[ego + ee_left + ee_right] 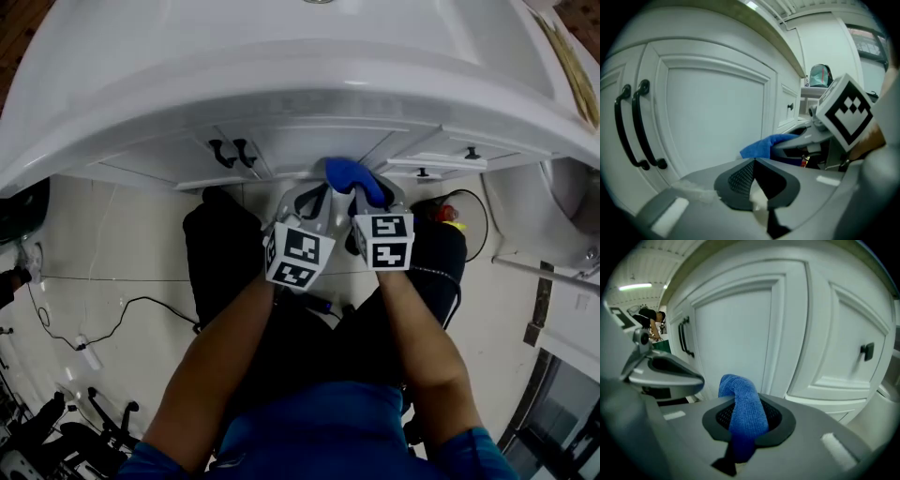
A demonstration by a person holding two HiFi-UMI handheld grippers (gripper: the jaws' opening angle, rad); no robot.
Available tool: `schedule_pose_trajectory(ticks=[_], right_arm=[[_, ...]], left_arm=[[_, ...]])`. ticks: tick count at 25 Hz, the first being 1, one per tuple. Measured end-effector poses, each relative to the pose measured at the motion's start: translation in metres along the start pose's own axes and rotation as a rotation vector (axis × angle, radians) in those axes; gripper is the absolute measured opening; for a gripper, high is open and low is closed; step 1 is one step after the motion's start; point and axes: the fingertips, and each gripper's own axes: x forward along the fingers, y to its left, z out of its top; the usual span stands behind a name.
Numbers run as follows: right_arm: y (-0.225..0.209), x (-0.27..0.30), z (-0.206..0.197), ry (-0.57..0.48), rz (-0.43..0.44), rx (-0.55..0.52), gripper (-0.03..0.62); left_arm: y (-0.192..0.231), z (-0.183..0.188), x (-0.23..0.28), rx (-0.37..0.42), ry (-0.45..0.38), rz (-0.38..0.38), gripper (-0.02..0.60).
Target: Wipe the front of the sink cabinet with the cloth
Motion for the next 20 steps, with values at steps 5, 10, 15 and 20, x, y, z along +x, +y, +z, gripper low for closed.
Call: schedule_pose_trajectory(ticks=[5, 10, 15, 20], right_arm=[[-0.001, -0.055, 0.049, -0.194, -0.013, -0.017, 0.060], [-0.025, -0.097, 0.093, -0.332, -0.082, -0.029, 0.060], [-0.043, -0.112, 0.124, -0.411, -0.125, -0.015, 0.060], [-0.048, -0.108, 0.140, -0.441, -0.137, -0.014, 0.060]], left_arm=[[-0.024, 0.022, -0.013, 0.060, -0.076, -0.027, 0.006], [-0.031, 0.043, -0.018, 0.072, -0.141, -0.003, 0.006], [-0.037, 0.074, -0.030, 0.101, -0.216, -0.002, 0.006], [-0.028, 0.114, -0.042, 0.087, -0.320, 0.011, 0.006]])
